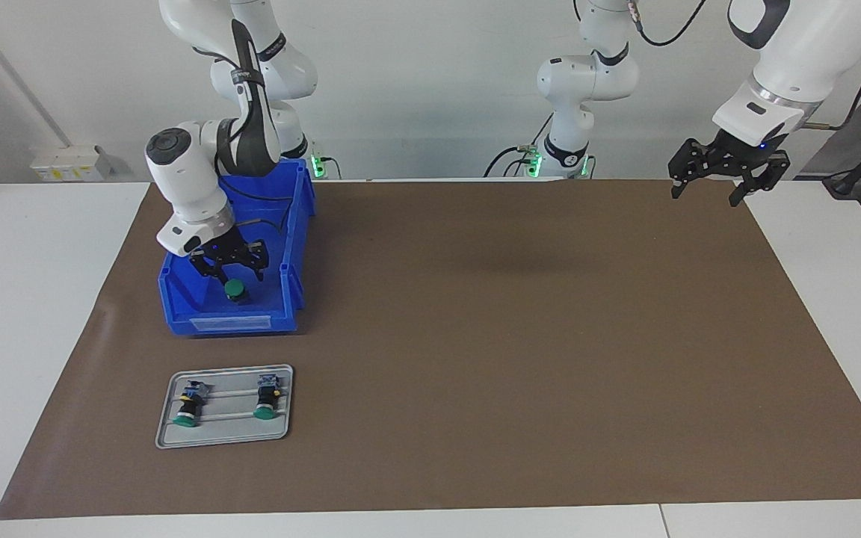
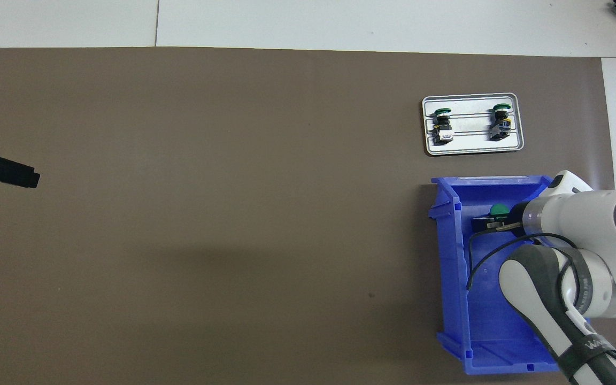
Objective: Place and press button with both arms
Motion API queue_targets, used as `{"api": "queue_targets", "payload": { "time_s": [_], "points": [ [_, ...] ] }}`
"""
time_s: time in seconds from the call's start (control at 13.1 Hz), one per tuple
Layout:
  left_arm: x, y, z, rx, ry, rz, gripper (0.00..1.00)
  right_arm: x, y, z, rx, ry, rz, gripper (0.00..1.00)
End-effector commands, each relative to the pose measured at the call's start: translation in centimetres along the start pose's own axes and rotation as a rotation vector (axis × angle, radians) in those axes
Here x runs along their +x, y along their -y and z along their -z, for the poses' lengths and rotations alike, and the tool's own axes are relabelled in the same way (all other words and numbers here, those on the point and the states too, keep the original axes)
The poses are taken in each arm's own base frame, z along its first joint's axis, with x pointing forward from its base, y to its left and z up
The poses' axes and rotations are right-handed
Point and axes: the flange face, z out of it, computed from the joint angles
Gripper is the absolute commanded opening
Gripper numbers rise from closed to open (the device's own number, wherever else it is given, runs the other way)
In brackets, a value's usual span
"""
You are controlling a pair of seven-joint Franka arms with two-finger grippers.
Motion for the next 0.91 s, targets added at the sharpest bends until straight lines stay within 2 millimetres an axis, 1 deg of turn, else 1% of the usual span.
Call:
{"api": "queue_targets", "payload": {
  "time_s": [0.0, 0.15, 0.23, 0.38, 0.61, 0.69, 0.84],
  "points": [
    [-0.9, 0.1, 0.1, 0.012, 0.008, -0.003, 1.00, 2.0, 0.7, 4.5, 0.019, -0.033, -0.056, 1.00],
    [-0.9, 0.1, 0.1, 0.012, 0.008, -0.003, 1.00, 4.2, 0.7, 9.0, 0.026, -0.010, -0.105, 1.00],
    [-0.9, 0.1, 0.1, 0.013, 0.006, -0.003, 1.00, 4.9, 0.6, 10.8, 0.017, -0.010, -0.117, 1.00],
    [-0.9, 0.1, 0.1, 0.012, 0.008, -0.003, 1.00, 5.8, -0.2, 14.6, 0.016, -0.015, -0.147, 1.00],
    [-0.9, 0.1, 0.1, 0.012, 0.008, -0.003, 1.00, 6.7, -1.3, 20.8, -0.028, 0.015, -0.149, 1.00],
    [-0.9, 0.1, 0.1, 0.013, 0.006, -0.003, 1.00, 6.8, -2.1, 23.3, -0.037, 0.014, -0.176, 1.00],
    [-0.9, 0.1, 0.0, 0.012, 0.009, -0.003, 1.00, 6.2, -2.3, 28.1, -0.037, 0.033, -0.211, 1.00]
  ]
}}
